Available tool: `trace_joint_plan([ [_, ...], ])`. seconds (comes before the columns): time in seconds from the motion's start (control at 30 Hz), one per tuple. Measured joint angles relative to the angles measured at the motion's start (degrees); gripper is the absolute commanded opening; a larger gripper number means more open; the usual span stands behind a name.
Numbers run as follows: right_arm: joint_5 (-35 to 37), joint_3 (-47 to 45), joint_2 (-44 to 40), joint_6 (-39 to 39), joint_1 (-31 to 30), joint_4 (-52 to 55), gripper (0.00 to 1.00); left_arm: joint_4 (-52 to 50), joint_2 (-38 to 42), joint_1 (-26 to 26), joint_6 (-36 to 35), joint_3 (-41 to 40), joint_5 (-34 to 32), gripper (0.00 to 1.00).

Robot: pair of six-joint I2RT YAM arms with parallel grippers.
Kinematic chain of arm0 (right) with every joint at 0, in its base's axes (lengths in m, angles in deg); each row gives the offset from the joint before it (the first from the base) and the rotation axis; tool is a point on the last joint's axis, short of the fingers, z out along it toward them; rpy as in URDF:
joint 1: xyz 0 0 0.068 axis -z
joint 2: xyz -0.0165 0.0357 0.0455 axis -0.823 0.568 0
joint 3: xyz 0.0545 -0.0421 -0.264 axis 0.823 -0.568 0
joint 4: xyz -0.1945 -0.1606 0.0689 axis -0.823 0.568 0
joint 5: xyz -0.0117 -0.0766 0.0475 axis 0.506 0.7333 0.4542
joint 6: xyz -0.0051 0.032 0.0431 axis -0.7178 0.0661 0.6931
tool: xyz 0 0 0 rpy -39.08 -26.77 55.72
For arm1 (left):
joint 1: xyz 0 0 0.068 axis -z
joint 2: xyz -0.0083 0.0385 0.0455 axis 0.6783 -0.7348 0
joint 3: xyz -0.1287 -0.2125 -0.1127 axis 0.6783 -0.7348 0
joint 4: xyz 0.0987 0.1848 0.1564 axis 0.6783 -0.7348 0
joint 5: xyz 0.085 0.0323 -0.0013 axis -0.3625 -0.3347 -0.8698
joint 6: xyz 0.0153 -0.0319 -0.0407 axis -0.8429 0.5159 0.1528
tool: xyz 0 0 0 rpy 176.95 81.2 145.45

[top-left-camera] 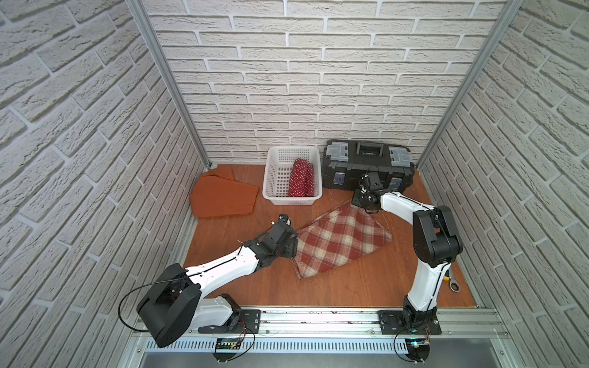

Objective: Roll up the skirts
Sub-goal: Adjust the skirt at the center of the board.

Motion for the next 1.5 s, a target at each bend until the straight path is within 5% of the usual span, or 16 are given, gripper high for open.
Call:
trace_joint_plan([
  [0.13, 0.3, -3.3, -3.8, -0.2, -1.0, -0.4, 0.39, -1.4, 3.3, 0.0, 0.8, 1.2, -0.5, 0.67],
  [0.17, 0.8, -4.8, -6.1, -0.3, -1.7, -0.2, 0.39, -2.3, 4.4, 0.3, 0.9, 2.5, -0.6, 0.50],
  [0.23, 1.7, -7.1, -10.6, -0.4, -3.5, 0.2, 0.33, -3.4, 5.7, 1.7, 1.0, 5.0, -1.1, 0.00],
  [0.37, 3.0, -10.4, -17.6, 0.2, -8.7, -0.5, 0.03, -2.4, 5.3, 5.6, 0.3, 9.3, -0.6, 0.00],
  [0.57, 3.1, -12.3, -13.9, 0.9, -14.6, -1.5, 0.02, 2.6, -8.1, 4.7, -1.2, 11.2, 3.4, 0.00],
  [0.9, 3.3, -15.2, -6.5, 2.8, -14.6, -1.7, 0.03, 11.7, -21.0, -7.3, 0.1, 7.8, 7.3, 0.00],
  [1.3, 2.2, -17.1, -8.3, 2.3, -12.4, -1.3, 0.05, 20.2, -23.3, -7.1, 4.0, 4.9, 11.4, 0.00],
  [1.5, 1.0, -16.3, -8.4, 0.5, -9.5, 1.7, 0.08, 21.7, -19.6, 0.3, 7.7, 0.2, 12.0, 0.00],
])
